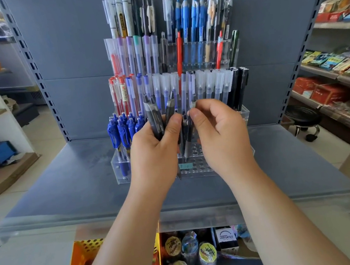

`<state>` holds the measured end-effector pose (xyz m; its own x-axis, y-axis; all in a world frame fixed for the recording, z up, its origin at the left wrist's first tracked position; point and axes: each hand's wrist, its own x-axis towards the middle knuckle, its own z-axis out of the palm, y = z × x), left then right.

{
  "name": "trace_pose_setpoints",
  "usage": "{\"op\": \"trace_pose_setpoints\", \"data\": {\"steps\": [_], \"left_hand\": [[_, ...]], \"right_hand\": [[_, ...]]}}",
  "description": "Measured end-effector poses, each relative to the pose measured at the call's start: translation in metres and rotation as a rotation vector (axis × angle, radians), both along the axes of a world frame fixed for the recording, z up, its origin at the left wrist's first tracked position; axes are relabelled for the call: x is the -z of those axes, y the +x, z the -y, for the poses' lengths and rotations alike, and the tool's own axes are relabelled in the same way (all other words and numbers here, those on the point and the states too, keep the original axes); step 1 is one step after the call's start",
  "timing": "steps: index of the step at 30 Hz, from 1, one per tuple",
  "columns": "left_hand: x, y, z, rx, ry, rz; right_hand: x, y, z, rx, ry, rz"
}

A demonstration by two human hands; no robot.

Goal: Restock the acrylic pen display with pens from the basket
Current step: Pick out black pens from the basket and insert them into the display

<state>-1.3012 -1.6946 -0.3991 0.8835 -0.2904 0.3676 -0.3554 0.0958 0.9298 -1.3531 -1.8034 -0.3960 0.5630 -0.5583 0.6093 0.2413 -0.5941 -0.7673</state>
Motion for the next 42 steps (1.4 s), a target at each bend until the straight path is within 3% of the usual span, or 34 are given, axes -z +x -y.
{"op": "trace_pose_setpoints", "data": {"steps": [8,18,24,31,34,42], "left_hand": [[-0.001,-0.006,0.0,0.098,-0.092,-0.034],[0.002,-0.002,0.0,0.102,-0.03,-0.029],[0.001,-0.003,-0.004,0.075,-0.016,-0.033],[-0.008,-0.011,-0.01,0.077,-0.017,-0.01],[-0.007,-0.014,-0.009,0.084,-0.017,-0.01],[-0.008,-0.029,0.004,0.088,-0.013,0.059]], "right_hand": [[0.002,0.003,0.001,0.045,-0.056,0.096],[0.023,0.014,0.004,0.107,-0.108,-0.053],[0.031,0.015,0.0,0.075,-0.01,-0.11],[0.019,0.0,-0.001,0.119,-0.052,0.078],[0.007,-0.01,0.002,0.028,-0.027,0.169],[-0.002,-0.022,0.007,-0.228,0.099,0.189]]}}
